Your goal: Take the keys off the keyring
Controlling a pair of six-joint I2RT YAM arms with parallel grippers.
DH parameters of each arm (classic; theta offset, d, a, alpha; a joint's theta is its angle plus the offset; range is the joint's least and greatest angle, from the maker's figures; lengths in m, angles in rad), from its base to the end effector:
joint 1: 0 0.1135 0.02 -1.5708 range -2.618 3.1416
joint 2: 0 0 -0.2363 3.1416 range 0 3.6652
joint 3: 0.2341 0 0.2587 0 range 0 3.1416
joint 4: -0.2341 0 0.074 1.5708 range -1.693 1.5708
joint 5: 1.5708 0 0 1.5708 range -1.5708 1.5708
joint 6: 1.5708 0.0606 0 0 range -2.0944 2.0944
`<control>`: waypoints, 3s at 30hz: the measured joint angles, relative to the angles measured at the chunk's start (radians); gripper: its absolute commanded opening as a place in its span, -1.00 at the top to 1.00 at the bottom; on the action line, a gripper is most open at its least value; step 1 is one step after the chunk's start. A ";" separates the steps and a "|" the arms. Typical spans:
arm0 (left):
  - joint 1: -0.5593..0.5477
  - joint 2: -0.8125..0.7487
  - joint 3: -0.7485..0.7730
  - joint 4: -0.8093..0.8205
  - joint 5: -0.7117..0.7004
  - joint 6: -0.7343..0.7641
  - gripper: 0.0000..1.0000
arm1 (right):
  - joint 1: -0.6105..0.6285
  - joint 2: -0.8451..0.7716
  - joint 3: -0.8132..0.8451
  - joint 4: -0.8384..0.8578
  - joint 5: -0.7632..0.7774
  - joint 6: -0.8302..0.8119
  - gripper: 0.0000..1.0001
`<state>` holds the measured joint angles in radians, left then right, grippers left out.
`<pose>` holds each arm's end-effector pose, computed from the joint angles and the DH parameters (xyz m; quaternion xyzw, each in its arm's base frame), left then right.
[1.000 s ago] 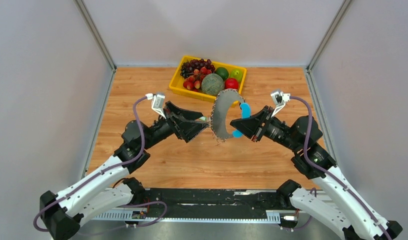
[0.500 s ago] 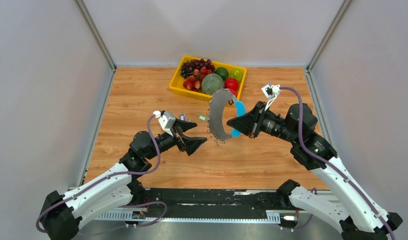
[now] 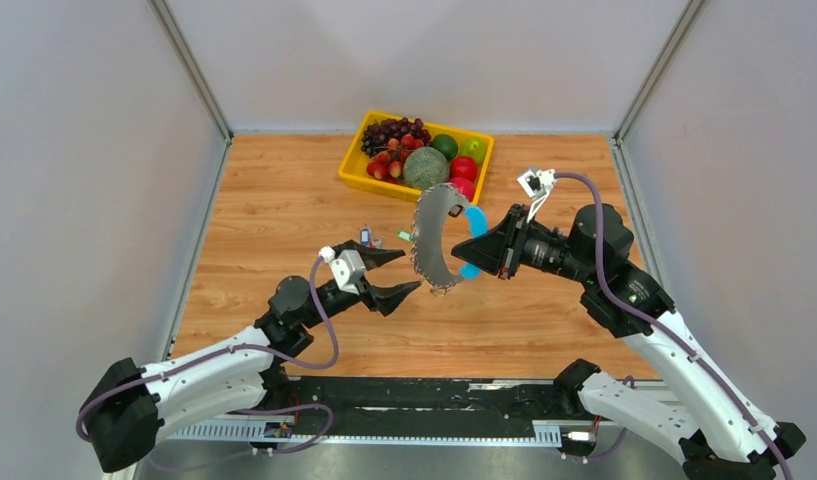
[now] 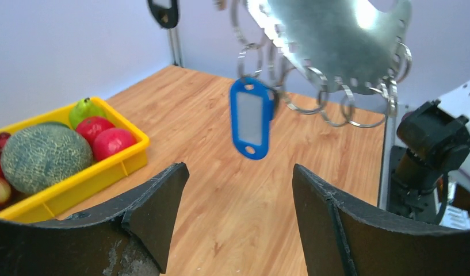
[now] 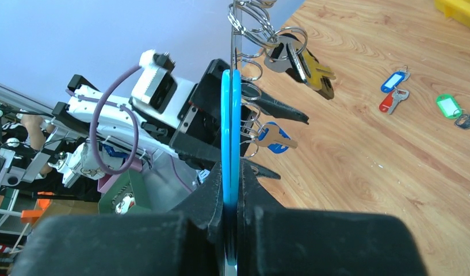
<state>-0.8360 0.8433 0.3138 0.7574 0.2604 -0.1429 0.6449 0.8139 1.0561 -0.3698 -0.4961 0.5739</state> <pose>0.1490 -0.1882 0.2446 0.3051 0.5457 -0.4363 0.6472 0.1536 0.1516 0.3877 -0.1879 0.7216 0.5177 0.4196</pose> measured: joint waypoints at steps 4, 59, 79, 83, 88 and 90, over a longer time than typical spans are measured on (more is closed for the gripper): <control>-0.094 0.009 0.000 0.003 -0.061 0.125 -0.44 | 0.000 0.011 0.000 -0.008 -0.008 0.000 1.00; -0.163 0.287 0.846 -1.355 -0.063 0.117 1.00 | -0.002 -0.409 -0.503 0.083 0.183 -0.154 -0.09; -0.163 0.439 1.172 -1.803 -0.032 0.206 1.00 | -0.002 -0.227 -0.552 0.431 -0.035 -0.207 0.07; -0.163 0.469 1.209 -1.820 -0.038 0.241 1.00 | -0.002 -0.227 -0.552 0.444 -0.099 -0.207 0.09; -0.163 0.481 1.213 -1.815 -0.066 0.313 1.00 | -0.002 -0.232 -0.552 0.465 -0.139 -0.208 0.26; -0.163 0.490 1.218 -1.816 -0.087 0.333 1.00 | -0.002 -0.225 -0.552 0.477 -0.167 -0.206 0.27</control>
<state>-0.9993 1.3334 1.5318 -1.0588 0.1734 0.1902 0.6430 0.5888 0.5037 0.1074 -0.6632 0.3679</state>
